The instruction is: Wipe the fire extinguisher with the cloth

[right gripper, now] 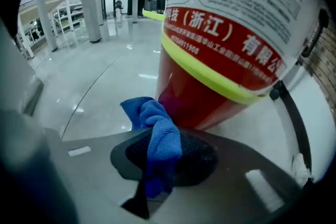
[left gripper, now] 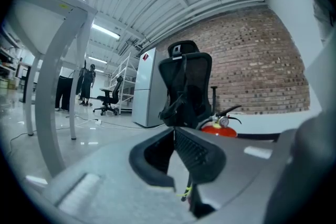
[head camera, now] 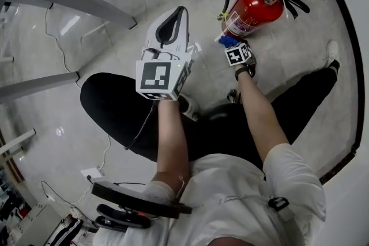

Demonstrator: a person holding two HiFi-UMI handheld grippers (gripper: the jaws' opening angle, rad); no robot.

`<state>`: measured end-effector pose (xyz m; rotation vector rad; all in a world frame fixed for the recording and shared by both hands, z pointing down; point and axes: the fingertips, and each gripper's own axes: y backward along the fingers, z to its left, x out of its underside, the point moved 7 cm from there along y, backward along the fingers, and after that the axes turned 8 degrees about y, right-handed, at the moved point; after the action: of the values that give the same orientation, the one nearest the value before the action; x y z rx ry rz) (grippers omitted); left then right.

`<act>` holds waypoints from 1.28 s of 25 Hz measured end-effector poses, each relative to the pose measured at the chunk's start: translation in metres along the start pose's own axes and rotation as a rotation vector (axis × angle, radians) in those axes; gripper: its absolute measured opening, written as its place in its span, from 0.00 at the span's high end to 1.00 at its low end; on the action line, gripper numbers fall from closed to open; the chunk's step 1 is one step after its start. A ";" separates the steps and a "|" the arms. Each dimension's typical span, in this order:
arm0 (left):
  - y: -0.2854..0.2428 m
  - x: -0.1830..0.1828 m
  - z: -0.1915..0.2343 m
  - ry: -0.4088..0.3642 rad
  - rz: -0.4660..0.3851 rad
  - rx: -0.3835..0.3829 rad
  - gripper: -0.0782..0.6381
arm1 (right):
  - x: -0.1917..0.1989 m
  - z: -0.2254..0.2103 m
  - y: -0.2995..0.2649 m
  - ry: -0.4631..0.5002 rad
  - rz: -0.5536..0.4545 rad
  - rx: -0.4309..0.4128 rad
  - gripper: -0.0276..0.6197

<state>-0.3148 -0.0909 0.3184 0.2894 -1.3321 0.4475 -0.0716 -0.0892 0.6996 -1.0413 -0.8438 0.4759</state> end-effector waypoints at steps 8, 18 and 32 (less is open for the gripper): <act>-0.008 -0.010 -0.027 0.027 0.003 0.051 0.88 | -0.064 0.004 0.132 0.074 -0.429 -0.070 0.84; -0.011 -0.021 -0.050 0.014 -0.023 0.109 0.88 | -0.127 -0.090 0.375 0.093 -1.031 0.179 0.84; -0.006 -0.016 -0.054 0.013 -0.029 0.052 0.88 | -0.117 -0.078 0.314 0.480 -0.989 0.295 0.85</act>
<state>-0.2674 -0.0743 0.2913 0.3483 -1.3037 0.4600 -0.0682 -0.0734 0.3559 -0.3420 -0.7193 -0.4667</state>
